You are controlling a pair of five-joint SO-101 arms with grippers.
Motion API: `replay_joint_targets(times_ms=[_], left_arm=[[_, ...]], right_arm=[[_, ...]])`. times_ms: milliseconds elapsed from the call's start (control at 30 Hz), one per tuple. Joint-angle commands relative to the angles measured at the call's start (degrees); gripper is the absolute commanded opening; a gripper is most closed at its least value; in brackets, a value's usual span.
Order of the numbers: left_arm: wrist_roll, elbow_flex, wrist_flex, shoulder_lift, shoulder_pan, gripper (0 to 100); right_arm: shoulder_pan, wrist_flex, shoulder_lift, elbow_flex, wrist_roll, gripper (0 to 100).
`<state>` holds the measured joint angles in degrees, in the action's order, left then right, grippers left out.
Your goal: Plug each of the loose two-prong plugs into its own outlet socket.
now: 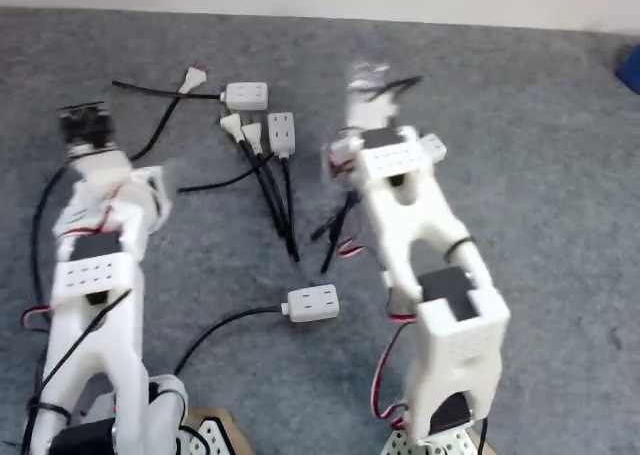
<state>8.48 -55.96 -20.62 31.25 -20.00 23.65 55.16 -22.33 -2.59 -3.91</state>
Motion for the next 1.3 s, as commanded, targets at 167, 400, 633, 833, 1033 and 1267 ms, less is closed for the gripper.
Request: replay_joint_targets(times_ms=[167, 400, 633, 833, 1033, 1267], left_arm=[[6.8, 0.3, 1.1, 1.3, -13.3, 28], [9.1, -3.1, 4.4, 1.4, -22.9, 28], [9.1, -4.5, 5.8, 1.4, -23.7, 28], [9.1, -4.6, 5.7, 1.4, -23.7, 28], [9.1, -4.6, 5.7, 1.4, -23.7, 28], [9.1, -4.6, 5.7, 1.4, -23.7, 28]], right_arm=[[13.1, 4.8, 0.5, -5.4, 16.9, 25.6], [16.9, -0.7, 0.1, -10.7, 20.1, 25.6], [22.1, -1.2, -5.1, -15.3, 34.9, 44.8], [23.5, -1.4, -24.0, -33.6, 34.2, 54.7], [21.6, 2.9, -44.4, -54.7, 34.2, 54.4], [22.7, 20.6, -55.6, -78.1, 34.3, 32.5]])
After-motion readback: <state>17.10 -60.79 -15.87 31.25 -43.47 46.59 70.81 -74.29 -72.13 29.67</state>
